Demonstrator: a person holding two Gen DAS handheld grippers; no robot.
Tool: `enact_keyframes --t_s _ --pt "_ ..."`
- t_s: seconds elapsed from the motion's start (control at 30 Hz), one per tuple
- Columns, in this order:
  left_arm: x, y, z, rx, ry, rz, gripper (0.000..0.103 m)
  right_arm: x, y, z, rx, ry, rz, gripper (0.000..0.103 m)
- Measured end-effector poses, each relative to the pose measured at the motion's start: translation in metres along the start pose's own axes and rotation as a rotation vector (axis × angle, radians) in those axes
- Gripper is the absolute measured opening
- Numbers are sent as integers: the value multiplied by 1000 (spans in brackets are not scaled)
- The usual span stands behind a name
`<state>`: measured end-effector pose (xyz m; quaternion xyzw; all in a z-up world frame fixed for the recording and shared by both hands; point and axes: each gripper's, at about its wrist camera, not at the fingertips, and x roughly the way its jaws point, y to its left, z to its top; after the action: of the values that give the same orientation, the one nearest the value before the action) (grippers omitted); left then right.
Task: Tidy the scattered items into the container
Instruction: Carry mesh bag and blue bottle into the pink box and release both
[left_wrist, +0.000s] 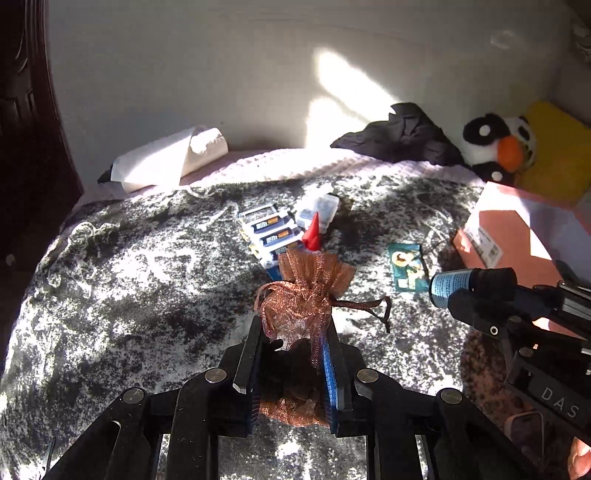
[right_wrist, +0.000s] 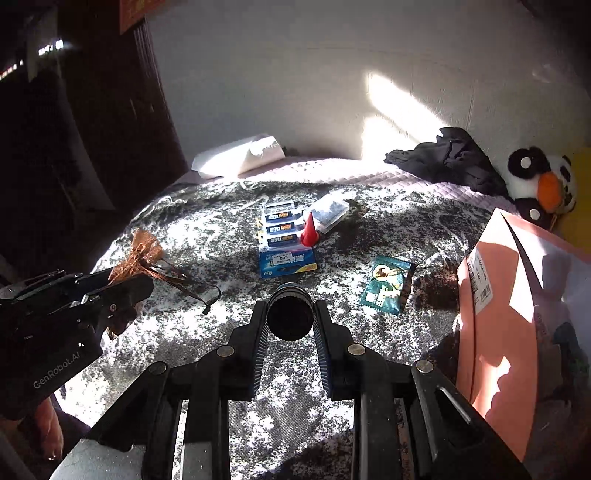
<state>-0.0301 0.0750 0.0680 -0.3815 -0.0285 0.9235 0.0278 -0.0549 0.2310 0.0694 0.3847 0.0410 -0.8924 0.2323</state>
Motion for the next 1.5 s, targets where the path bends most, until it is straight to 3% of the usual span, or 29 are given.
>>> enact_keyframes --t_s 0.4,0.87,1.17,1.5 --pt "-87 -79 -5 120 -87 -110 21 -150 -9 -45 31 -144 -47 26" --pt "-91 -247 -17 335 -52 -289 21 -264 -112 -114 183 -197 -255 26" --pt "-63 -318 0 403 -28 -297 21 -280 -180 -119 223 -196 -337 26" --pt "5 -349 34 407 21 -272 23 -225 -246 -85 237 -159 -361 26"
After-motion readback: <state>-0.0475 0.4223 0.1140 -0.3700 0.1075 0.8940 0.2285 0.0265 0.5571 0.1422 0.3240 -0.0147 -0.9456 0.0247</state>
